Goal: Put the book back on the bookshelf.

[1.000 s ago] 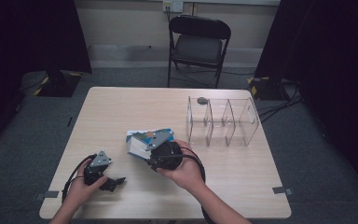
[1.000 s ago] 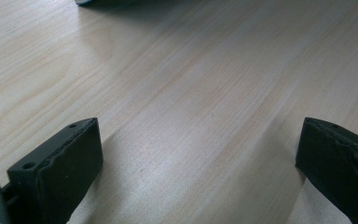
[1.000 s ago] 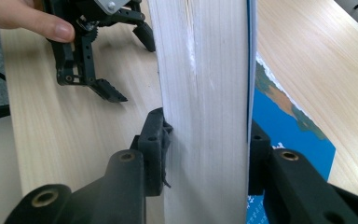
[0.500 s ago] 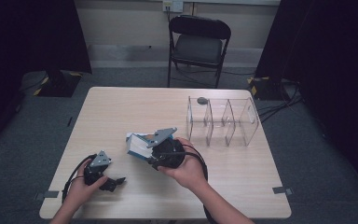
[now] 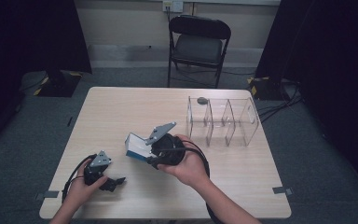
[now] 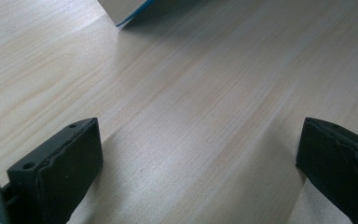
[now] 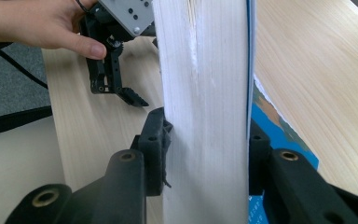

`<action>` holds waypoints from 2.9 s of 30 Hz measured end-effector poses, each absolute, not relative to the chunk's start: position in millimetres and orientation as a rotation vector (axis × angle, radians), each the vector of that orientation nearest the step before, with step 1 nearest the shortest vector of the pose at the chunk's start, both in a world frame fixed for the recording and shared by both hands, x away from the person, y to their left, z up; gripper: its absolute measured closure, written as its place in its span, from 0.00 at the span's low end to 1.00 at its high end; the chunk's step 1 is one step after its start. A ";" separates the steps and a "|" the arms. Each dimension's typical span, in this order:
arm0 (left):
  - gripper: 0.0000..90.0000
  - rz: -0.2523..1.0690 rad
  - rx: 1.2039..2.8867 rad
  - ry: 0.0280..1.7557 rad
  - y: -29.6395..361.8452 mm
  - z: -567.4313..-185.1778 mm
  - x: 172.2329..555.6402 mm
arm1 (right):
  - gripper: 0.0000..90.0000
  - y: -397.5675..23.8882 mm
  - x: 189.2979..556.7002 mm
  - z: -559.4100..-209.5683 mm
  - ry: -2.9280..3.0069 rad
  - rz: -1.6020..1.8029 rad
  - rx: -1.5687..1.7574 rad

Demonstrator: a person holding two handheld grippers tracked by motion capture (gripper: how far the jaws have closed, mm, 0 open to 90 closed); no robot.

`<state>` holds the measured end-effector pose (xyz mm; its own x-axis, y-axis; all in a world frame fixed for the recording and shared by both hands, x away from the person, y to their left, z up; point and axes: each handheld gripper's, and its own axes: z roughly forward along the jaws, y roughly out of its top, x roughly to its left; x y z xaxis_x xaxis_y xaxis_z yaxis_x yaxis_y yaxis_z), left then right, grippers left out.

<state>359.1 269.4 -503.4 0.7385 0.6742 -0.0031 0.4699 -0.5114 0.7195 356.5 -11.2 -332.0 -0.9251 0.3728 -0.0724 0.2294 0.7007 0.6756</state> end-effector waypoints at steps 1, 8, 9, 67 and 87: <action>0.00 0.360 2.206 0.858 269.3 -503.4 359.1 | 0.69 -10.7 356.8 -331.6 2.706 1.037 0.492; 0.00 0.360 2.206 0.860 269.3 -503.4 358.9 | 0.69 -9.2 357.7 -330.3 2.717 1.020 0.492; 0.00 0.360 2.205 0.861 269.2 -503.4 358.9 | 0.69 -9.3 357.4 -330.1 2.720 1.016 0.484; 0.00 0.356 2.203 0.876 268.0 -503.1 357.2 | 0.68 2.1 383.4 -283.4 2.824 0.960 0.500; 0.00 0.357 2.203 0.876 268.0 -503.2 357.2 | 0.68 -3.2 376.9 -277.0 2.906 0.977 0.507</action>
